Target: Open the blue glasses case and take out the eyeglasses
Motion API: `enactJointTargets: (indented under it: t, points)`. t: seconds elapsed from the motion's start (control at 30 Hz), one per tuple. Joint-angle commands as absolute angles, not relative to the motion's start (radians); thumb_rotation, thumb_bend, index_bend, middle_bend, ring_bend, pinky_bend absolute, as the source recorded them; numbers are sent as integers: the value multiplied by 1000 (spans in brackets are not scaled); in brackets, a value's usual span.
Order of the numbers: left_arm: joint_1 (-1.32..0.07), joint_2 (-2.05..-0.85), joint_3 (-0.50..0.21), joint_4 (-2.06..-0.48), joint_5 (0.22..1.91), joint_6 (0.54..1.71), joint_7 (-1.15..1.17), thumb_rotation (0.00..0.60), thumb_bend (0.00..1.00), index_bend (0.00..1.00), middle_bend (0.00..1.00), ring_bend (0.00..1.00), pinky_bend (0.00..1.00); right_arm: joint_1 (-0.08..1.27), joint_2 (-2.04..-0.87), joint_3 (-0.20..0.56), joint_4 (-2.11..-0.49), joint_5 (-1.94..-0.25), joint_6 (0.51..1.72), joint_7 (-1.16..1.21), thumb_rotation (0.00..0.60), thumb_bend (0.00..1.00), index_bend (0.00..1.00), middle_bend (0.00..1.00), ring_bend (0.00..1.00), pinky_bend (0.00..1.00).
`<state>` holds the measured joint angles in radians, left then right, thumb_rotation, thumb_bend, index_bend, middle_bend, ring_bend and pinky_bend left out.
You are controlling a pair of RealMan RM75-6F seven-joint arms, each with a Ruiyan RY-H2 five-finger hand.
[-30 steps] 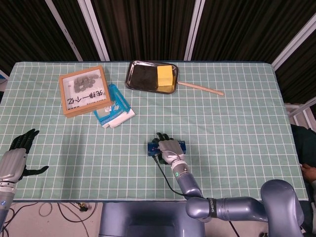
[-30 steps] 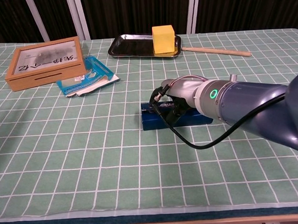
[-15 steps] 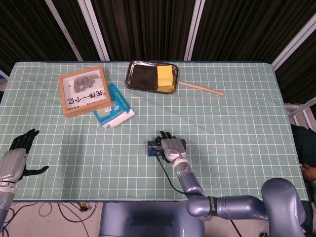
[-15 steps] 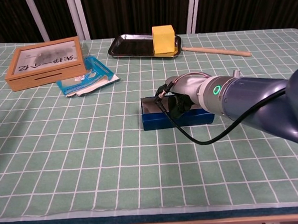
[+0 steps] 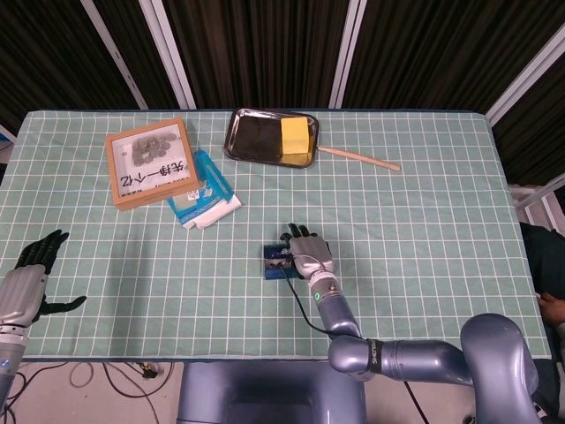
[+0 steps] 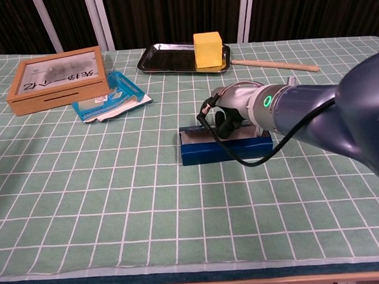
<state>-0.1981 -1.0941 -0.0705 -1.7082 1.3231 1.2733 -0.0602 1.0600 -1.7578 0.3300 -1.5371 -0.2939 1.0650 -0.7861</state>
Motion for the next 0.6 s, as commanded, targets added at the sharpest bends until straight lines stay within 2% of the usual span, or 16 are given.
enactJointTargets:
  t: [0.03, 0.17, 0.37, 0.43, 0.53, 0.6]
  points:
    - [-198, -1094, -71, -1708, 1323, 1274, -61, 600, 0, 0, 0, 0, 0, 1083, -1758, 357, -1507, -286, 1059, -791, 600, 1000, 167, 0, 0, 197]
    - [-198, -1094, -70, -1707, 1325, 1274, -60, 600, 0, 0, 0, 0, 0, 1087, -1737, 376, -1517, -319, 1070, -775, 600, 1000, 109, 0, 0, 197]
    - [-197, -1095, -67, -1708, 1330, 1277, -55, 600, 0, 0, 0, 0, 0, 1069, -1683, 371, -1587, -357, 1098, -763, 600, 995, 76, 0, 0, 198]
    - [-196, -1096, -68, -1708, 1331, 1280, -53, 600, 0, 0, 0, 0, 0, 1061, -1661, 364, -1622, -361, 1108, -764, 600, 942, 68, 0, 0, 198]
    - [-195, -1097, -68, -1707, 1332, 1282, -51, 600, 0, 0, 0, 0, 0, 1041, -1623, 345, -1690, -386, 1125, -760, 600, 769, 52, 0, 0, 197]
    - [-195, -1097, -67, -1707, 1334, 1283, -49, 600, 0, 0, 0, 0, 0, 1025, -1599, 327, -1738, -409, 1140, -755, 600, 705, 50, 50, 47, 209]
